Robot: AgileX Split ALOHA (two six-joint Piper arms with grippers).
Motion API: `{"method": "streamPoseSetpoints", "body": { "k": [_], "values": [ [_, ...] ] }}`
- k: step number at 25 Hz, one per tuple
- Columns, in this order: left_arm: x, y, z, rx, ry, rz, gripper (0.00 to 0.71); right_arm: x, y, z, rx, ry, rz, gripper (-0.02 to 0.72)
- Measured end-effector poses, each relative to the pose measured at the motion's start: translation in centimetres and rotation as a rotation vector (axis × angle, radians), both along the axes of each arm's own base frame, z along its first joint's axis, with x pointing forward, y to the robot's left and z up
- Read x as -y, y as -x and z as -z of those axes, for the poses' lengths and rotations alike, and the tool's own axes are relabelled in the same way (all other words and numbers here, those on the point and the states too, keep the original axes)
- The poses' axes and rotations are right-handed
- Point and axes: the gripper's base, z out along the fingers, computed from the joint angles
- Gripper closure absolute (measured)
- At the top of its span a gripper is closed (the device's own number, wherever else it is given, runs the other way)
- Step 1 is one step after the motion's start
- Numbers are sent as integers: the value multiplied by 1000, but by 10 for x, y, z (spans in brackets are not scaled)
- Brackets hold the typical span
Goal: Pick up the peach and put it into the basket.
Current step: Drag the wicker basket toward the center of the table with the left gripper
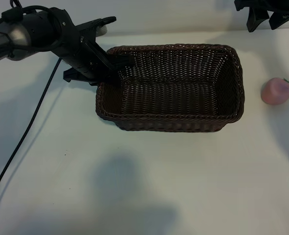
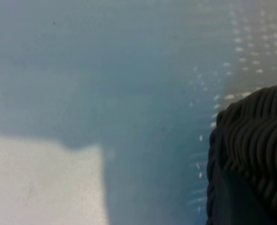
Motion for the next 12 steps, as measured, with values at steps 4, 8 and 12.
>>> {"method": "streamPoseSetpoints", "body": {
  "k": [4, 8, 12],
  "values": [
    [0, 0, 0, 0, -1, 0, 617, 0, 0, 0, 0, 0, 0, 219],
    [0, 0, 0, -3, 2, -8, 617, 0, 0, 0, 0, 0, 0, 219],
    [-1, 0, 0, -6, 1, -18, 617, 0, 0, 0, 0, 0, 0, 219]
  ]
}}
